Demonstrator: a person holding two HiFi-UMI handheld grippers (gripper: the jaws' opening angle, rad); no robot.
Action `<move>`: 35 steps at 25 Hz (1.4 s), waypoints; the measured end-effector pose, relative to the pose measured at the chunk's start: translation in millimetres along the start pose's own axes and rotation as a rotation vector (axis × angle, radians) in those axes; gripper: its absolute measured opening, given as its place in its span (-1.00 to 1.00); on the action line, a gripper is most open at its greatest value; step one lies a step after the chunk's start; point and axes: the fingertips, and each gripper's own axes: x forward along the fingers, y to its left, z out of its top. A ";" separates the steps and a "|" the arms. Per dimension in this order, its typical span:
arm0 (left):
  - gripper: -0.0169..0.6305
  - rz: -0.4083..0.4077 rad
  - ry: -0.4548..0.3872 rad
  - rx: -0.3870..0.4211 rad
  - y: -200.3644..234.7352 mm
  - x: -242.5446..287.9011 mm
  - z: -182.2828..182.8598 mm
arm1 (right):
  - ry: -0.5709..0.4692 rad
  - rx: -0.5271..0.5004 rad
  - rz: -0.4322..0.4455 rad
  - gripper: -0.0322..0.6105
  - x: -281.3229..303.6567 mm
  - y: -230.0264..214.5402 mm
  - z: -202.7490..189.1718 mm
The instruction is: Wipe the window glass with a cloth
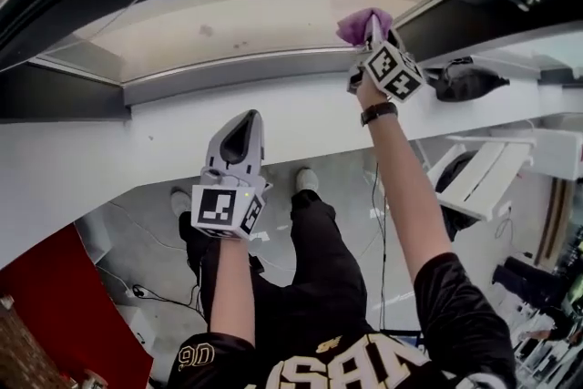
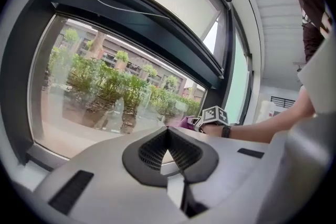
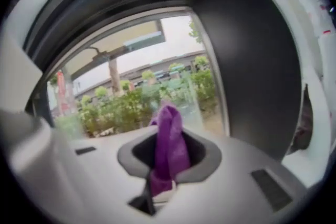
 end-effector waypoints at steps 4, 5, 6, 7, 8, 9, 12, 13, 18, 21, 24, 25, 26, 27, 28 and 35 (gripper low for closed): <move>-0.92 -0.026 0.011 0.014 -17.8 9.4 -9.2 | -0.004 -0.001 -0.103 -0.65 4.2 -44.1 15.1; -0.92 -0.020 0.012 0.014 -13.9 6.1 -8.4 | -0.003 0.000 -0.095 -0.65 2.3 -36.5 11.4; -0.92 -0.009 0.010 0.015 -6.8 0.6 -6.5 | 0.003 0.008 -0.070 -0.65 -0.8 -22.3 4.0; -0.92 0.007 0.008 0.015 3.5 -7.0 -3.1 | 0.014 0.015 -0.027 -0.65 -4.1 -0.4 -7.2; -0.92 0.027 0.005 0.017 17.1 -16.7 1.5 | 0.032 0.013 0.031 -0.65 -7.1 29.9 -21.8; -0.92 0.052 0.002 0.021 33.4 -28.3 7.1 | 0.054 0.000 0.103 -0.65 -9.7 68.4 -39.4; -0.92 0.158 0.004 0.063 94.9 -73.9 24.6 | 0.137 -0.067 0.381 -0.65 -17.7 220.7 -106.9; -0.92 0.201 0.009 0.085 117.7 -91.2 29.8 | 0.167 -0.085 0.480 -0.65 -20.8 276.3 -132.4; -0.92 0.330 0.031 0.147 212.7 -167.3 46.7 | 0.257 -0.119 0.787 -0.65 -31.7 499.3 -233.1; -0.92 0.391 0.056 0.183 250.7 -205.3 50.9 | 0.259 -0.125 0.870 -0.65 -22.0 590.4 -264.6; -0.92 0.408 0.055 0.173 271.1 -226.8 52.1 | 0.255 -0.116 0.882 -0.65 -8.1 631.8 -273.7; -0.92 0.411 0.049 0.163 275.8 -228.7 52.7 | 0.260 -0.117 0.871 -0.65 -4.1 634.9 -273.3; -0.92 0.415 0.047 0.157 279.1 -228.3 52.5 | 0.263 -0.131 0.855 -0.65 -1.8 632.8 -270.9; -0.92 0.415 0.049 0.152 279.3 -225.2 50.7 | 0.259 -0.151 0.833 -0.65 -1.3 623.1 -266.3; -0.92 0.404 0.053 0.146 274.7 -218.1 46.7 | 0.252 -0.163 0.800 -0.65 -1.2 602.2 -259.6; -0.92 0.156 0.057 0.094 161.7 -94.6 5.6 | 0.195 -0.130 0.402 -0.65 15.5 289.3 -171.5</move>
